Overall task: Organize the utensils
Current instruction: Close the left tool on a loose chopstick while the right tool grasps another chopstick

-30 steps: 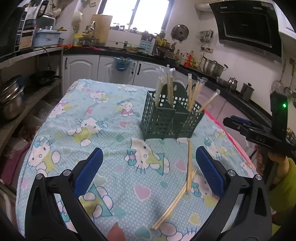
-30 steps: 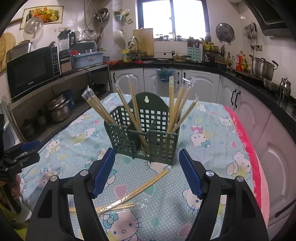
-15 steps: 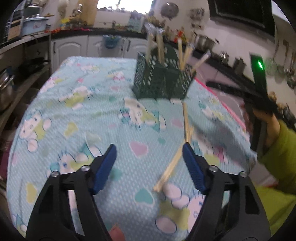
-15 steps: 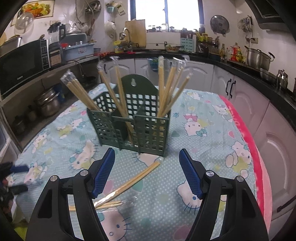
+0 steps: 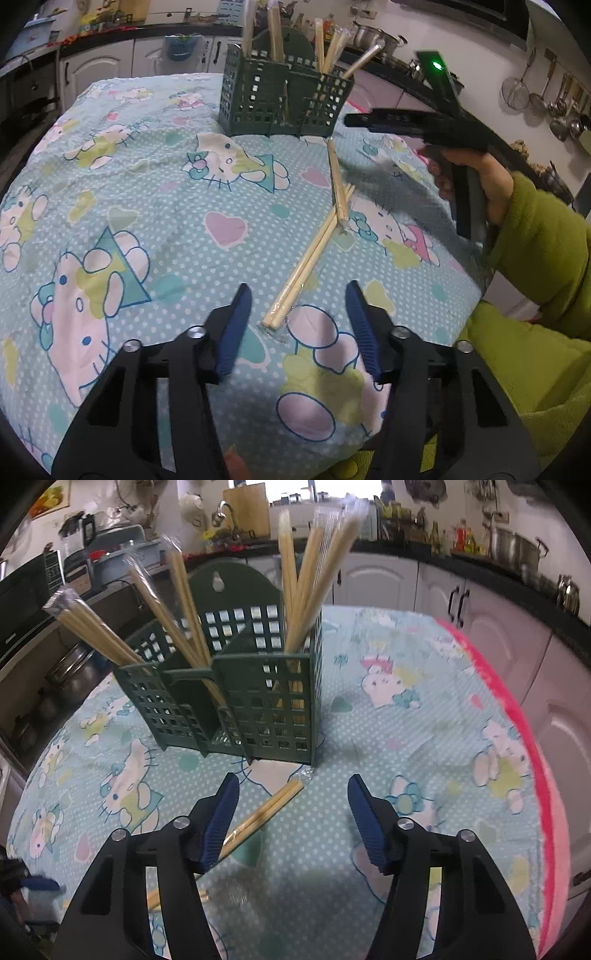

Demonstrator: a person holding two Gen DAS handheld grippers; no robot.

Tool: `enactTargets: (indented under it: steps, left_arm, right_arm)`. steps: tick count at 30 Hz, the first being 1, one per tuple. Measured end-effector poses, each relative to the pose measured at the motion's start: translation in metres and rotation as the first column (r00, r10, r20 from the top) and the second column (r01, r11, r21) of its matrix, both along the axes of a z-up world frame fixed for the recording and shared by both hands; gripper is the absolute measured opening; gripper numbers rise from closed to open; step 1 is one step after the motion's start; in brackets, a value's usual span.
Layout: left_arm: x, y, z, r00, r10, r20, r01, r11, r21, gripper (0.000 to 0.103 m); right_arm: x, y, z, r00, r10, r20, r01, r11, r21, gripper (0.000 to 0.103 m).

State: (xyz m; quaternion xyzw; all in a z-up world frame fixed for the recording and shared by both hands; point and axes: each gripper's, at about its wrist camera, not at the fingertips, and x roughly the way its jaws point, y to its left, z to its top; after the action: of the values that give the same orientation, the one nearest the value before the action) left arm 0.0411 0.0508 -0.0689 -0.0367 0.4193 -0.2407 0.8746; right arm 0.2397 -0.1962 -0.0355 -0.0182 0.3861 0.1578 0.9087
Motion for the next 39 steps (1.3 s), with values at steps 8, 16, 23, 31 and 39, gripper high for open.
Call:
enactTargets:
  steps: [8, 16, 23, 31, 39]
  left_arm:
    - [0.002, -0.006, -0.014, 0.999, -0.012, -0.046, 0.014, 0.999, 0.045, 0.030]
    - [0.002, 0.003, -0.017, 1.000, -0.013, -0.025, 0.014, 0.998, 0.056, 0.013]
    - [-0.005, 0.008, -0.016, 0.999, -0.035, 0.013, 0.034, 0.997, 0.063, 0.007]
    - [-0.009, 0.015, 0.004, 0.997, -0.038, 0.067, 0.036, 0.999, 0.028, 0.005]
    - [-0.002, 0.006, 0.044, 0.991, -0.048, 0.129, 0.053, 0.998, -0.030, 0.003]
  right_arm:
    - [0.028, 0.012, -0.026, 0.998, -0.019, -0.068, 0.019, 1.000, -0.008, 0.040]
    - [0.038, 0.003, -0.042, 0.991, -0.034, -0.132, 0.042, 0.997, 0.059, 0.026]
    - [0.040, -0.010, -0.039, 0.991, -0.039, -0.130, 0.053, 0.993, 0.103, 0.005]
    - [0.036, -0.030, -0.033, 0.989, -0.047, -0.138, 0.071, 0.982, 0.174, 0.001]
    - [0.037, -0.030, -0.033, 0.990, -0.058, -0.130, 0.076, 0.988, 0.137, 0.001]
